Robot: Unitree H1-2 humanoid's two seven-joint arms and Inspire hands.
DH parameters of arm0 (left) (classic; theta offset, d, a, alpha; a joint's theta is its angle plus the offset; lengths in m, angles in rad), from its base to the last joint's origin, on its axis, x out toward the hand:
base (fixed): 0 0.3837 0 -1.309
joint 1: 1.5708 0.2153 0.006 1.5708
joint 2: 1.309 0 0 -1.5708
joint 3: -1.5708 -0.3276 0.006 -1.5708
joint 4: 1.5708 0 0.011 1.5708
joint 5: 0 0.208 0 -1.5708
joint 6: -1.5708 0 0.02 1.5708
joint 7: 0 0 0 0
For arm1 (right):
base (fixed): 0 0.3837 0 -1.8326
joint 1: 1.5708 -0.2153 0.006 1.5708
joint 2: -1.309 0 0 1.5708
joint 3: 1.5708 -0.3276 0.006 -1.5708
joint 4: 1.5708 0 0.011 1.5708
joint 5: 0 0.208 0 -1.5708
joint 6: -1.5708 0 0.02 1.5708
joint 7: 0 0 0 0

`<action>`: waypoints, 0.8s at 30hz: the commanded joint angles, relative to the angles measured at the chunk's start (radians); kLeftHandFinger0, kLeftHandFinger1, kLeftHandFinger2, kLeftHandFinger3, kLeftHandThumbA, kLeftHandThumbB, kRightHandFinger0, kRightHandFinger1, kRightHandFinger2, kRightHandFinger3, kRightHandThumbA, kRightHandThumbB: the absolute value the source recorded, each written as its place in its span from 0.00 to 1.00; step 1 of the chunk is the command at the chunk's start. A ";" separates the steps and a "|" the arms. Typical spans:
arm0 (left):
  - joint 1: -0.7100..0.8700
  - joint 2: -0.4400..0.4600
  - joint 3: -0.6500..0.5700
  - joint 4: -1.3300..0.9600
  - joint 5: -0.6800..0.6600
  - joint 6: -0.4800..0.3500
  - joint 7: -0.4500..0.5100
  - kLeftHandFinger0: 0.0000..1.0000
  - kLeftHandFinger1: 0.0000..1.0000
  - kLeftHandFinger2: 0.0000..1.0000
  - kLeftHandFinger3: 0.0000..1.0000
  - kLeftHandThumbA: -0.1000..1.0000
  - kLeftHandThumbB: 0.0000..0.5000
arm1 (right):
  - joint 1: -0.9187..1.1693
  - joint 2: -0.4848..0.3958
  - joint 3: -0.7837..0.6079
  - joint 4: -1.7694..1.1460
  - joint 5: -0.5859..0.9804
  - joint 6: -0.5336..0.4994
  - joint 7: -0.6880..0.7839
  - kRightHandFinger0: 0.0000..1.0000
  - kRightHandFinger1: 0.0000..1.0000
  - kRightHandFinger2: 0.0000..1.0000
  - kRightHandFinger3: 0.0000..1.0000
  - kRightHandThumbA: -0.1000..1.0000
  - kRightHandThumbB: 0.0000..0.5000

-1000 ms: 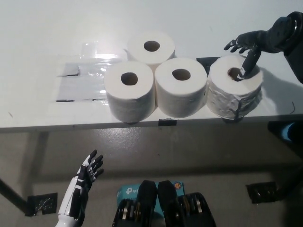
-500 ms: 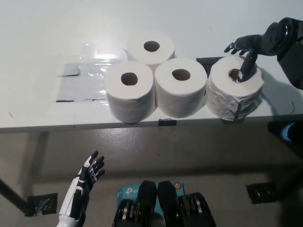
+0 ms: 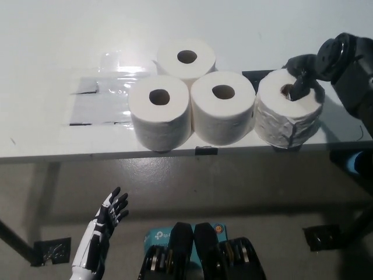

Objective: A few rolls of toilet paper are kept infront of the robot and the robot uses its right hand to lift one of the rolls and and places it on top of the other rolls to stack it.

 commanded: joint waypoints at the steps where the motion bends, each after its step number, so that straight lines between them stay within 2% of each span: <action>1: -0.002 0.007 0.008 -0.025 0.006 -0.043 -0.002 1.00 1.00 1.00 1.00 1.00 0.36 | -0.002 -0.014 0.025 -0.024 -0.052 -0.042 -0.139 0.02 0.03 0.18 0.55 0.65 0.17; 2: -0.003 0.007 0.009 -0.026 0.005 -0.043 -0.002 1.00 1.00 1.00 1.00 1.00 0.36 | 0.004 -0.011 0.015 -0.023 -0.042 -0.028 -0.155 0.00 0.03 0.15 0.52 0.66 0.14; 3: -0.004 0.007 0.010 -0.028 0.010 -0.042 0.001 1.00 1.00 1.00 1.00 1.00 0.36 | 0.014 -0.011 0.005 -0.024 -0.034 -0.019 -0.171 0.00 0.17 0.32 0.50 0.69 0.09; 4: -0.005 0.006 0.012 -0.027 0.006 -0.043 0.000 1.00 1.00 1.00 1.00 1.00 0.36 | 0.019 -0.011 -0.004 -0.021 -0.027 -0.013 -0.183 0.13 0.43 0.66 0.63 0.70 0.06; 6: -0.007 0.006 0.016 -0.025 -0.002 -0.043 -0.001 1.00 1.00 1.00 1.00 1.00 0.36 | 0.029 -0.014 -0.021 -0.017 -0.012 -0.015 -0.192 0.16 0.55 0.84 0.56 0.72 0.00; 7: -0.007 0.007 0.018 -0.024 -0.001 -0.041 0.000 1.00 1.00 1.00 1.00 1.00 0.36 | 0.047 -0.025 -0.032 -0.015 -0.004 -0.026 -0.198 0.12 0.50 0.81 0.36 0.72 0.00; 9: -0.008 0.008 0.019 -0.022 0.002 -0.044 0.000 1.00 1.00 1.00 1.00 1.00 0.36 | 0.060 -0.033 -0.056 -0.013 0.014 -0.020 -0.205 0.12 0.51 0.81 0.27 0.72 0.00; 10: -0.009 0.010 0.021 -0.022 -0.002 -0.042 -0.001 1.00 1.00 1.00 1.00 1.00 0.36 | 0.081 -0.044 -0.089 -0.020 0.042 -0.029 -0.212 0.17 0.59 0.89 0.25 0.72 0.00; 11: -0.010 0.009 0.022 -0.022 0.000 -0.042 -0.001 1.00 1.00 1.00 1.00 1.00 0.35 | 0.091 -0.052 -0.104 -0.022 0.048 -0.038 -0.218 0.25 0.69 1.00 0.33 0.72 0.00; 12: -0.011 0.009 0.023 -0.023 -0.001 -0.042 -0.001 1.00 1.00 1.00 1.00 1.00 0.35 | 0.103 -0.059 -0.132 -0.025 0.068 -0.041 -0.221 0.30 0.75 1.00 0.36 0.71 0.00; 13: -0.011 0.010 0.025 -0.023 -0.003 -0.041 -0.002 1.00 1.00 1.00 1.00 1.00 0.35 | 0.113 -0.063 -0.160 -0.029 0.088 -0.040 -0.222 0.31 0.77 1.00 0.36 0.70 0.00; 14: -0.013 0.009 0.027 -0.020 -0.004 -0.045 -0.001 1.00 1.00 1.00 1.00 1.00 0.34 | 0.133 -0.074 -0.203 -0.031 0.117 -0.048 -0.235 0.24 0.65 0.95 0.28 0.71 0.02; 15: -0.012 0.010 0.029 -0.020 -0.005 -0.045 -0.002 1.00 1.00 1.00 1.00 1.00 0.34 | 0.145 -0.079 -0.224 -0.027 0.129 -0.055 -0.242 0.23 0.63 0.93 0.27 0.72 0.03; 16: -0.011 0.010 0.030 -0.021 -0.003 -0.046 -0.001 1.00 1.00 1.00 1.00 1.00 0.34 | 0.155 -0.086 -0.244 -0.024 0.138 -0.055 -0.238 0.23 0.58 0.85 0.22 0.77 0.05; 17: -0.013 0.010 0.031 -0.017 -0.004 -0.048 -0.003 1.00 1.00 1.00 1.00 1.00 0.34 | 0.172 -0.097 -0.301 -0.023 0.181 -0.049 -0.232 0.17 0.49 0.76 0.12 0.76 0.02; 18: -0.014 0.011 0.033 -0.018 -0.003 -0.042 -0.002 1.00 1.00 1.00 1.00 1.00 0.36 | 0.183 -0.103 -0.353 -0.025 0.219 -0.045 -0.220 0.05 0.36 0.65 0.07 0.73 0.01; 19: -0.013 0.011 0.034 -0.017 -0.005 -0.044 -0.003 1.00 1.00 1.00 1.00 1.00 0.36 | 0.198 -0.111 -0.411 -0.025 0.269 -0.037 -0.206 0.01 0.27 0.59 0.05 0.71 0.00; 20: -0.011 0.011 0.035 -0.016 -0.005 -0.046 -0.004 1.00 1.00 1.00 1.00 1.00 0.37 | 0.216 -0.119 -0.497 -0.023 0.338 -0.031 -0.184 0.00 0.16 0.53 0.14 0.65 0.00; 21: -0.010 0.010 0.036 -0.015 -0.005 -0.047 -0.004 1.00 1.00 1.00 1.00 1.00 0.38 | 0.220 -0.121 -0.528 -0.022 0.355 -0.029 -0.176 0.00 0.09 0.48 0.29 0.62 0.00; 22: -0.011 0.008 0.039 -0.012 -0.008 -0.049 -0.004 1.00 1.00 1.00 1.00 1.00 0.38 | 0.239 -0.130 -0.603 -0.025 0.409 -0.021 -0.163 0.00 0.00 0.42 0.51 0.59 0.00; 23: -0.009 0.009 0.040 -0.010 -0.007 -0.052 -0.004 1.00 1.00 1.00 1.00 1.00 0.36 | 0.255 -0.140 -0.676 -0.022 0.466 0.026 -0.142 0.00 0.00 0.36 0.54 0.62 0.03; 24: -0.009 0.008 0.041 -0.009 -0.006 -0.054 -0.003 1.00 1.00 1.00 1.00 1.00 0.36 | 0.265 -0.144 -0.703 -0.023 0.482 0.027 -0.124 0.00 0.00 0.34 0.54 0.63 0.01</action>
